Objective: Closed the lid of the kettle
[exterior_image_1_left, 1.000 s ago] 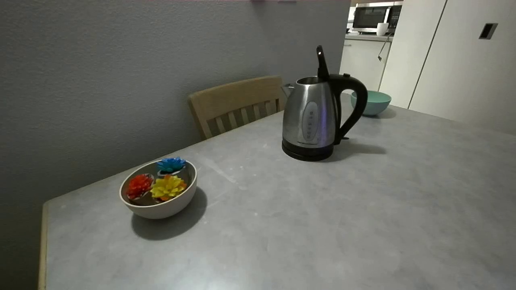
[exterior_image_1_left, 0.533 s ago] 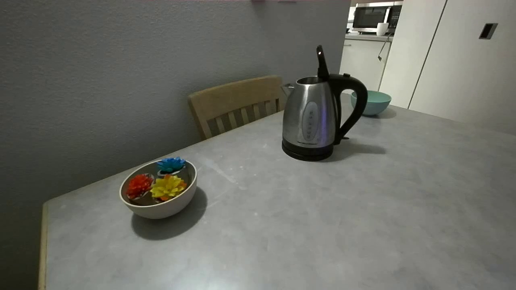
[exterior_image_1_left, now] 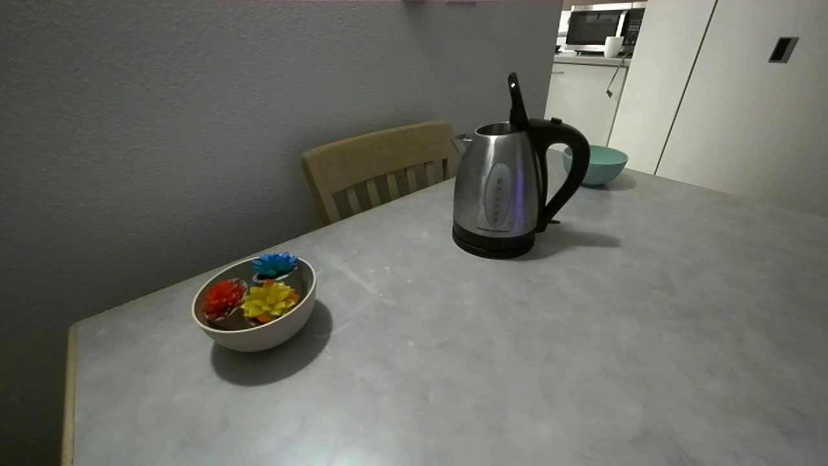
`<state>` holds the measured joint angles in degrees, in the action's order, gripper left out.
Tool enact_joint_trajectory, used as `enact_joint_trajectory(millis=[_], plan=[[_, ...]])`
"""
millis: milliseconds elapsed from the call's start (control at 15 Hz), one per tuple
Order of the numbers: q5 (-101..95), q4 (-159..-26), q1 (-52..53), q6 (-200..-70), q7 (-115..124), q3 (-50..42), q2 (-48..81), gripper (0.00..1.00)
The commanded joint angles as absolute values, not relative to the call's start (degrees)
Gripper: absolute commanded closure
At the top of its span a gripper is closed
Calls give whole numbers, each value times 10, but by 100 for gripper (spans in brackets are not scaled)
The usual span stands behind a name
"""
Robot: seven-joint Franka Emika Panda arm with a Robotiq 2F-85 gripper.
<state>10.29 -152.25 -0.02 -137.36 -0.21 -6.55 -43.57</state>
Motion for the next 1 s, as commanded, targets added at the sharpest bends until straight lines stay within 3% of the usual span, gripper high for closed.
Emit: enact_joint_trajectory(millis=[0, 67, 467, 933], plan=[[179, -1511, 58, -1535, -31, -90, -356, 0], [147, -1521, 27, -1469, -8, -70, -402, 0], [140, -1516, 28, -1483, -12, -69, -386, 0], [-35, -1352, -52, -1259, 39, -7, -303, 0]])
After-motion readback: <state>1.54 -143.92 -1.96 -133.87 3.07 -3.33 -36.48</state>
